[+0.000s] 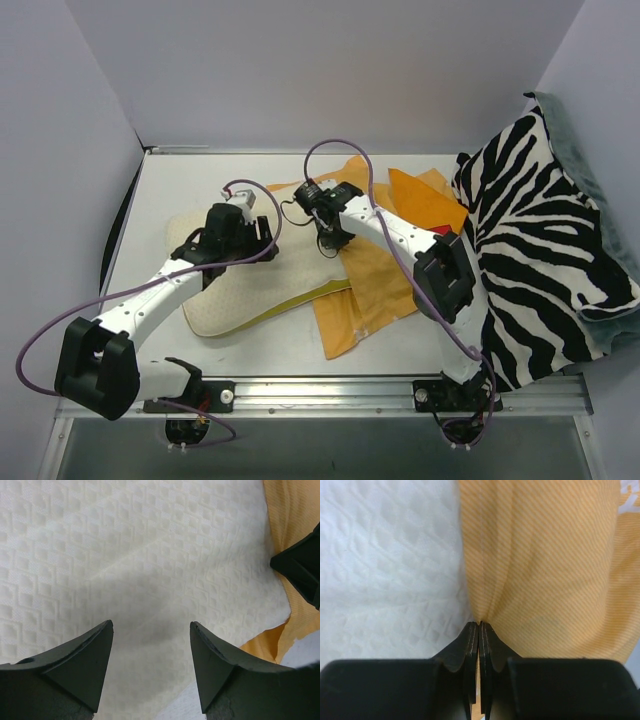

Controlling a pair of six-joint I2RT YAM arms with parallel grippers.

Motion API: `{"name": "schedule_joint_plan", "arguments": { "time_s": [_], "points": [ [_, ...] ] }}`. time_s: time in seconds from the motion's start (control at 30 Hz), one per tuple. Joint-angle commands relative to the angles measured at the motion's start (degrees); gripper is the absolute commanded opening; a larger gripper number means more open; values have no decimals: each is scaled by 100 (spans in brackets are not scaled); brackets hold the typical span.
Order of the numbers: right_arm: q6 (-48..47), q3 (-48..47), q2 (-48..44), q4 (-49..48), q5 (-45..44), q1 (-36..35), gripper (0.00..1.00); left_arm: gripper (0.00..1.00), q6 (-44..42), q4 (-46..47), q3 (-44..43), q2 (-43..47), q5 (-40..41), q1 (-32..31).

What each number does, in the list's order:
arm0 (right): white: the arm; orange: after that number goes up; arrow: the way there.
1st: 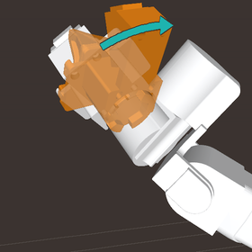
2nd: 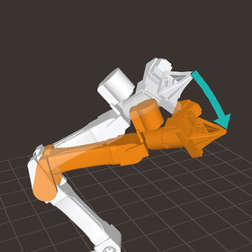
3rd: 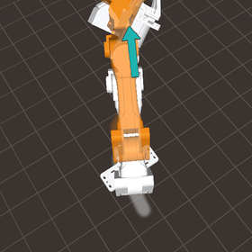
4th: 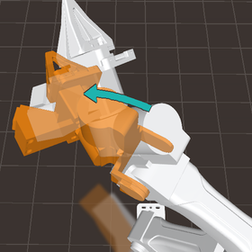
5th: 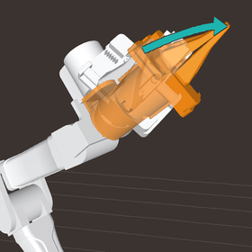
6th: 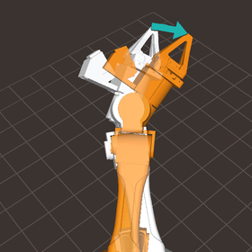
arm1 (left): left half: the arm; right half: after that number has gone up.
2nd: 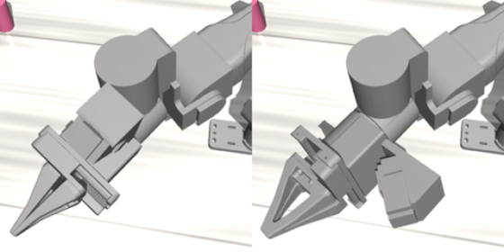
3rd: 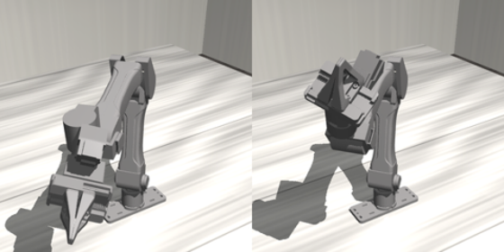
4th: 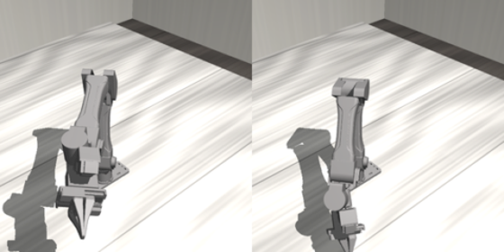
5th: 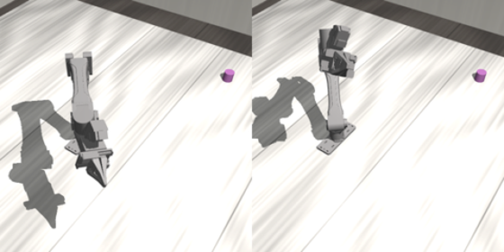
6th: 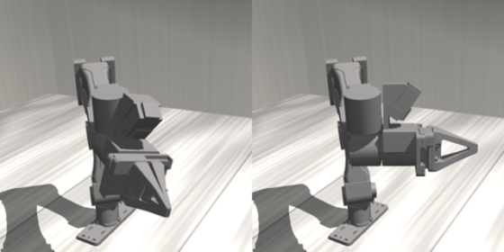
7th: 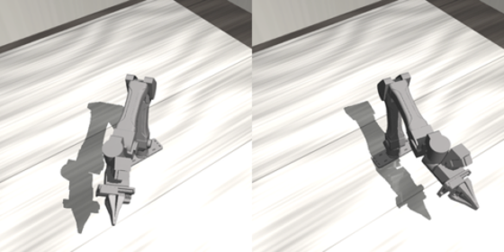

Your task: Put the pillow into the pillowcase

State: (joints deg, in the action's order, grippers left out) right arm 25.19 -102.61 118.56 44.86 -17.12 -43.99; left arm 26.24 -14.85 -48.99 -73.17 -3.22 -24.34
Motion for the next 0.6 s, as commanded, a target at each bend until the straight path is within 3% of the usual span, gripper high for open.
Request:
{"name": "schedule_joint_plan", "arguments": {
  "time_s": [0.0,0.07,0.2,0.27,0.37,0.57],
  "points": [
    [-76,-330,-466,207,428,-127,0,70,-66,70,-251,162,15,113],
    [-67,-400,-509,-11,840,-171,0,69,-14,96,-260,171,-38,183],
    [231,-146,-738,-1135,3207,-356,0,67,13,211,-330,171,-327,333],
    [668,229,-869,-1794,3740,-444,0,66,-5,263,-391,171,-424,412],
    [1127,1107,-923,-2315,3998,-278,0,66,-48,264,-576,154,-495,526],
    [1015,2217,-264,-1771,3804,48,0,75,-398,220,-1234,-224,-592,878]
  ]
}}
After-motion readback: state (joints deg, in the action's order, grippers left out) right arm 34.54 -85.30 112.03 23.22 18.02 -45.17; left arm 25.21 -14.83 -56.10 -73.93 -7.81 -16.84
